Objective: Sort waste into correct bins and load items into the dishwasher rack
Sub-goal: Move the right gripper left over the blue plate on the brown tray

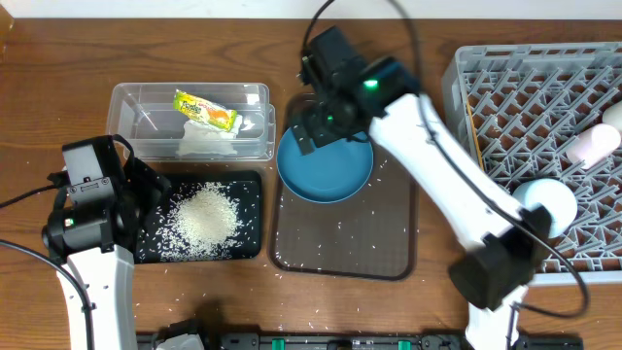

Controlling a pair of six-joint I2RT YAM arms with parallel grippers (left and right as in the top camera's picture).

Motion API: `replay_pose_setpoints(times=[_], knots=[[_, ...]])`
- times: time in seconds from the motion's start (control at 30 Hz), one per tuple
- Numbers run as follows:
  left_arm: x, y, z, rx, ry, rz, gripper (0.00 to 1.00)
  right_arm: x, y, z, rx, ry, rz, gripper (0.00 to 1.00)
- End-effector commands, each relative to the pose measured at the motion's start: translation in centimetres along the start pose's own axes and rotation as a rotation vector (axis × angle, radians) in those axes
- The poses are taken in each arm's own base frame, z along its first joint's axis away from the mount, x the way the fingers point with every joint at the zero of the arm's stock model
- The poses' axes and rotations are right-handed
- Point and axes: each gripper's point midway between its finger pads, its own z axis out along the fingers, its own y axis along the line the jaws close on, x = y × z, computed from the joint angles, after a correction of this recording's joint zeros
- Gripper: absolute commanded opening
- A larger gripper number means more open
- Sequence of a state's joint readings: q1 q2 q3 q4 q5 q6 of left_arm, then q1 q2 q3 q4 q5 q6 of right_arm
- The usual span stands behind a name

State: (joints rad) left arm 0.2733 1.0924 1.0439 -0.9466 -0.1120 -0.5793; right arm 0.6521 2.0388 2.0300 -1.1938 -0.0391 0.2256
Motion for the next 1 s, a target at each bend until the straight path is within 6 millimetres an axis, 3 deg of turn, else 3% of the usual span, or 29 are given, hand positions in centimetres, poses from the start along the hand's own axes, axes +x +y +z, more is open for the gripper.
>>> replay_pose_setpoints(times=[0.0, 0.07, 0.3, 0.4, 0.53, 0.63, 0.97], knots=[[-0.3, 0.3, -0.1, -0.015, -0.009, -0.001, 0.96, -0.4, 2.0, 1.1, -0.059, 0.003, -0.011, 0.99], [-0.3, 0.3, -0.1, -0.015, -0.009, -0.001, 0.96, 0.0, 3.1, 2.6, -0.086, 0.03, -0.064, 0.97], [-0.3, 0.3, -0.1, -0.015, -0.009, -0.001, 0.96, 2.7, 3.8, 8.7, -0.019, 0.165, -0.119, 0.22], [-0.3, 0.3, -0.1, -0.015, -0.009, 0.0, 0.96, 4.2, 3.0, 11.3, 0.041, 0.229, -0.09, 0.02], [-0.3, 0.3, -0.1, -0.015, -0.009, -0.001, 0.96, 6.2, 1.0, 13.8, 0.146, 0.311, -0.044, 0.01], [-0.3, 0.3, -0.1, -0.015, -0.009, -0.001, 0.96, 7.4, -0.8, 14.3, 0.221, 0.359, 0.029, 0.01], [-0.3, 0.3, -0.1, -0.015, -0.009, -0.001, 0.96, 10.0, -6.9, 12.1, 0.347, 0.512, 0.175, 0.01]])
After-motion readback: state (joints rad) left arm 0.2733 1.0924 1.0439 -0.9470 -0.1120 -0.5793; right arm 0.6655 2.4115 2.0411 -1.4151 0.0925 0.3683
